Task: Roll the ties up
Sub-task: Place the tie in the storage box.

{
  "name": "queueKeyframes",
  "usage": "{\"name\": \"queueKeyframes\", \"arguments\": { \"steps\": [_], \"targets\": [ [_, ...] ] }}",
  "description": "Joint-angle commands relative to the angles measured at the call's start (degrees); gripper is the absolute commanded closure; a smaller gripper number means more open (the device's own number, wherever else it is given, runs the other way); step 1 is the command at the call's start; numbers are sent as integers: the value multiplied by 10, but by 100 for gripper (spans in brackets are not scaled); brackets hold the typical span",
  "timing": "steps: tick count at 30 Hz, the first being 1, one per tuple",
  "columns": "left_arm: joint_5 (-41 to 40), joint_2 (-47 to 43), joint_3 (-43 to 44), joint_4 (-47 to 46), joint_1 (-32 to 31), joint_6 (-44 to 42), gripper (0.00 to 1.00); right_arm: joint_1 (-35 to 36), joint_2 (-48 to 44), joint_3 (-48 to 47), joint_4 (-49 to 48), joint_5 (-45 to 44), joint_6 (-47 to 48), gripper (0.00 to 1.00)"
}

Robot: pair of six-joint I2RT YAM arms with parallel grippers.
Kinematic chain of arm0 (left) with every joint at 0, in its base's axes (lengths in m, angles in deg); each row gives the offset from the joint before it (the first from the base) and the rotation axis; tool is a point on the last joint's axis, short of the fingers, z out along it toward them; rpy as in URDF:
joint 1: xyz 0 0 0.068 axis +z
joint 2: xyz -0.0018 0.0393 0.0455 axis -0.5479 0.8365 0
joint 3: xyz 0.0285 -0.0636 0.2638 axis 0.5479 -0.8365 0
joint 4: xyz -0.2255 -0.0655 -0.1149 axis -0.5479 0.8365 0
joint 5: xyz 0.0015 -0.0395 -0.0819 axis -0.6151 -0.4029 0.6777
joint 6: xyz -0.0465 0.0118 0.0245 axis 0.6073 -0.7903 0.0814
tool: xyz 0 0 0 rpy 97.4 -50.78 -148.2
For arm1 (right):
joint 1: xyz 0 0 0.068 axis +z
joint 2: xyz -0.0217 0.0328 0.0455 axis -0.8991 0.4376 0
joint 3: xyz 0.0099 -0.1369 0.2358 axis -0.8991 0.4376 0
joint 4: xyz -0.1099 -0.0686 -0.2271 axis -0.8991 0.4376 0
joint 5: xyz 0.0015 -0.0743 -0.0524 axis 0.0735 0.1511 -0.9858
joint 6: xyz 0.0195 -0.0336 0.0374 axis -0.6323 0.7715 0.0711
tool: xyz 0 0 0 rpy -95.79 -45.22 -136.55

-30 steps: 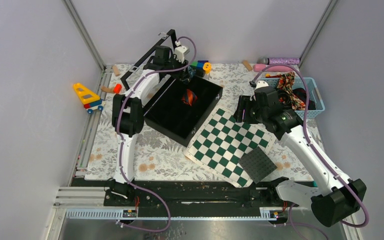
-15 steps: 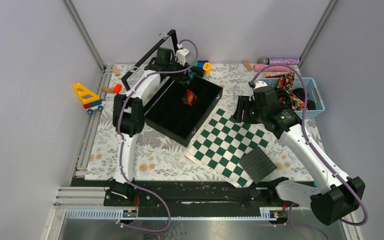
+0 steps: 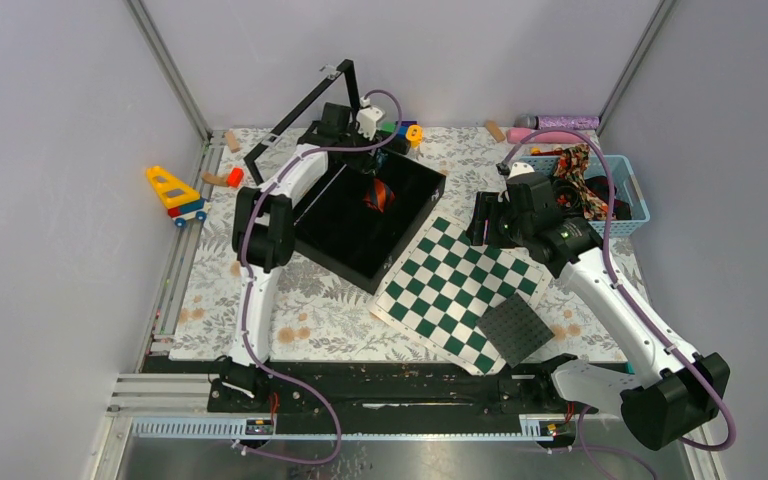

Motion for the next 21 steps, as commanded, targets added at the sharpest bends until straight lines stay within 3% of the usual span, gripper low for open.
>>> {"name": "queueKeyframes", "arguments": {
  "steps": [1, 7, 15, 21],
  "targets": [
    [-58, 4, 29, 19, -5, -36, 64, -2, 0, -10, 0, 1, 11, 35],
    [-81, 17, 46, 34, -15, -49, 56, -3, -3, -6, 1, -4, 14, 35],
    [-91, 16, 40, 35, -27, -66, 35, -3, -5, -3, 1, -6, 16, 35],
    [-83, 11, 41, 35, -28, -58, 27, -3, -4, 1, 1, -6, 17, 35]
  ]
}}
